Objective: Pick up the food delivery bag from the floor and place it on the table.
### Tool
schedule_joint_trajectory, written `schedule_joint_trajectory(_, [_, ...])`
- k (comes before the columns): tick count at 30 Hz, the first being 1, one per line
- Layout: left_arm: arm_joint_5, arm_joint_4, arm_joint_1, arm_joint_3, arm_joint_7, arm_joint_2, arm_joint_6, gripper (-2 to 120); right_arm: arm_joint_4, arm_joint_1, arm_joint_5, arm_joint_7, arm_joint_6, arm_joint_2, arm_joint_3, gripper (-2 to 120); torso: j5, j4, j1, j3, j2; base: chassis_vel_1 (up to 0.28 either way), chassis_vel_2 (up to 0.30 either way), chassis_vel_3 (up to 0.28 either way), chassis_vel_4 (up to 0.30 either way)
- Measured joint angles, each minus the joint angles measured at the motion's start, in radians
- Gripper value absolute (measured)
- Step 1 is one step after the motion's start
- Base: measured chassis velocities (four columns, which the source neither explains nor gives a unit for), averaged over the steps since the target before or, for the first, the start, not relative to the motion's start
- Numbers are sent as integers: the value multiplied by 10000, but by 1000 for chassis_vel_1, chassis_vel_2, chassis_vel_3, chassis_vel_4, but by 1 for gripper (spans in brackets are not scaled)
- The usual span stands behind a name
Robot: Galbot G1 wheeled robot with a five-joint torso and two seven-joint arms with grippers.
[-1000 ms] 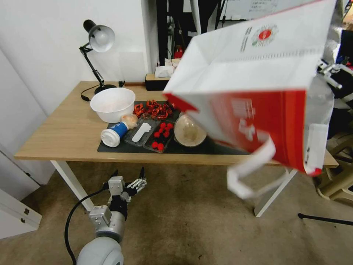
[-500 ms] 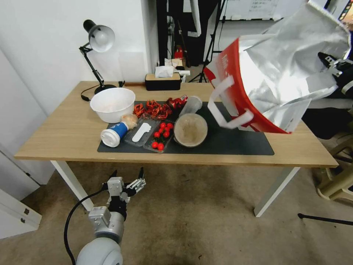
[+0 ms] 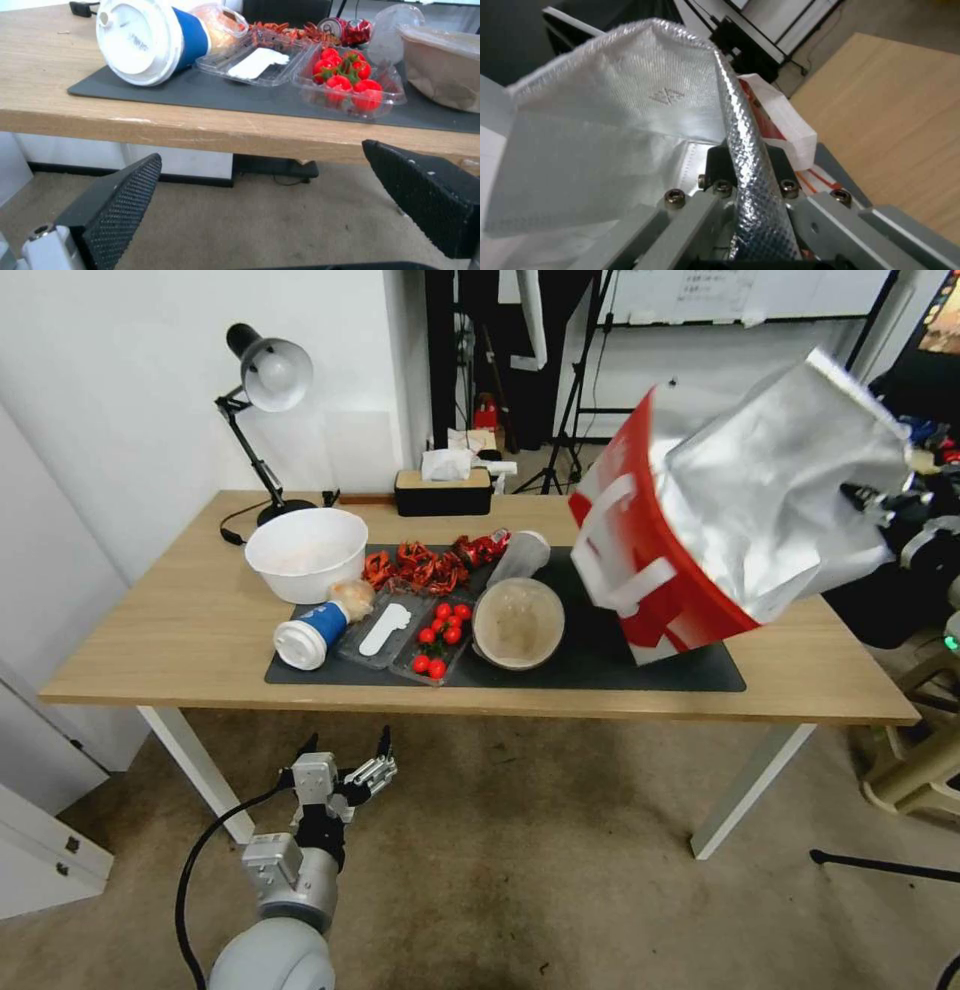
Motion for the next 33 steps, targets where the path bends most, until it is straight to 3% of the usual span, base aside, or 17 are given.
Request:
schedule_joint_trajectory(11, [169, 15, 41, 71, -23, 37, -90, 100, -149, 479, 117, 1084, -487, 55, -578, 0, 0, -2, 0, 0, 0, 0, 0, 0, 0])
schedule_joint_trajectory(33, [273, 11, 171, 91, -23, -27, -217, 100, -291, 562, -104, 1113, -615, -26, -691, 0, 0, 0, -1, 0, 0, 0, 0, 0, 0])
